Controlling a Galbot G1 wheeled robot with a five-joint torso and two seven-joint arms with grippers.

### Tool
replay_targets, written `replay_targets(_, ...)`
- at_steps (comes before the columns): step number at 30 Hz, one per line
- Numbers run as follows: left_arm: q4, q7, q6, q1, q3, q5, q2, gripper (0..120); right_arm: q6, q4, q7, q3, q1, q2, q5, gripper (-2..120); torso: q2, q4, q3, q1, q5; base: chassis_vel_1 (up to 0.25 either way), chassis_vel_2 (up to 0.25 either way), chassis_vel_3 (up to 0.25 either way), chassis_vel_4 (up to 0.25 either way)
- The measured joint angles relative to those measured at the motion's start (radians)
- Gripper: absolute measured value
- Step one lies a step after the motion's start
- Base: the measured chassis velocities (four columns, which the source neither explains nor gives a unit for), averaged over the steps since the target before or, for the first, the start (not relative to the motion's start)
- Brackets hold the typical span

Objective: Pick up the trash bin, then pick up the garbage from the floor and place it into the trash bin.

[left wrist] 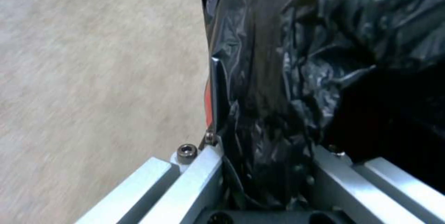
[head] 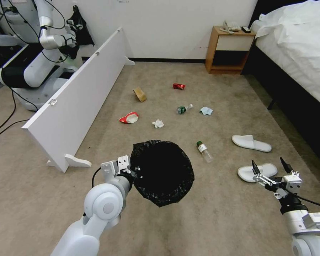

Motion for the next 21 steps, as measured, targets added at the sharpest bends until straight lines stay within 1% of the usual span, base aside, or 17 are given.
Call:
replay_targets(2, -0.001, 0.000, 0.000, 0.000, 0.000, 0.000, 0.001, 0, 0.000, 0.001, 0.001, 0.000, 0.000, 0.001, 0.000, 100, 0.000, -0.0002, 0.000, 0.000, -0.0002, -0.315, 0.127, 0.355, -0.133)
replay_targets(3, -0.001, 0.000, 0.000, 0.001, 0.000, -0.001, 0.003, 0, -0.003, 0.002, 0.002, -0.001, 0.000, 0.002, 0.000, 100, 0.000, 0.0000, 0.000, 0.000, 0.0004, -0.370, 0.152, 0.355, -0.121)
replay_targets(5, -0.003, 0.000, 0.000, 0.001, 0.000, -0.001, 0.004, 0, -0.004, 0.003, 0.005, -0.001, 0.000, 0.002, 0.000, 100, 0.000, 0.0001, 0.000, 0.000, 0.0005, -0.370, 0.105, 0.362, -0.121)
replay_targets(6, -0.003, 0.000, 0.000, 0.002, 0.000, -0.001, 0.004, 0, -0.002, 0.003, 0.009, -0.002, 0.000, 0.004, -0.002, 100, 0.000, 0.0000, 0.000, 0.000, -0.0005, -0.388, 0.092, 0.422, -0.101)
replay_targets(7, -0.003, 0.000, 0.000, 0.002, 0.000, -0.001, 0.004, 0, -0.002, 0.003, 0.009, -0.002, 0.000, 0.004, -0.002, 100, 0.000, 0.0000, 0.000, 0.000, -0.0005, -0.388, 0.092, 0.422, -0.101)
replay_targets(8, -0.003, 0.000, 0.000, 0.002, -0.001, -0.001, 0.004, 0, 0.001, 0.003, 0.011, -0.002, 0.000, 0.005, -0.004, 100, 0.000, 0.0002, 0.000, 0.000, 0.0006, -0.409, 0.092, 0.362, -0.071)
replay_targets(9, -0.004, 0.001, 0.000, 0.002, -0.001, -0.001, 0.004, 0, 0.002, 0.003, 0.013, -0.002, 0.000, 0.005, -0.004, 100, 0.000, 0.0001, 0.000, 0.000, 0.0007, -0.329, 0.077, 0.362, -0.035)
replay_targets(11, -0.003, 0.001, 0.000, 0.002, -0.001, -0.001, 0.003, 0, 0.003, 0.003, 0.013, -0.002, 0.000, 0.005, -0.004, 100, 0.000, 0.0000, 0.001, 0.000, 0.0002, -0.329, 0.013, 0.246, -0.035)
replay_targets(13, -0.004, 0.002, 0.000, 0.002, -0.003, -0.001, 0.002, 0, 0.004, 0.004, 0.014, -0.001, -0.001, 0.005, -0.004, 100, 0.000, -0.0004, 0.001, 0.000, 0.0003, -0.121, 0.001, 0.127, -0.003)
replay_targets(15, -0.004, 0.002, 0.000, 0.003, -0.004, -0.001, 0.001, 0, 0.005, 0.004, 0.014, -0.001, -0.002, 0.004, -0.004, 100, 0.000, -0.0004, 0.000, 0.000, 0.0002, -0.059, -0.007, -0.020, -0.019)
replay_targets(16, -0.004, 0.002, 0.000, 0.003, -0.006, -0.001, 0.001, 0, 0.005, 0.004, 0.014, 0.000, -0.001, 0.004, -0.004, 100, 0.000, -0.0002, 0.000, 0.000, -0.0002, 0.049, -0.024, -0.073, 0.010)
replay_targets(21, -0.004, 0.002, 0.000, 0.004, -0.009, 0.000, 0.001, 0, 0.006, 0.004, 0.014, 0.000, 0.000, 0.004, -0.004, 100, 0.000, 0.0001, 0.000, 0.000, -0.0001, 0.077, -0.014, -0.095, 0.013)
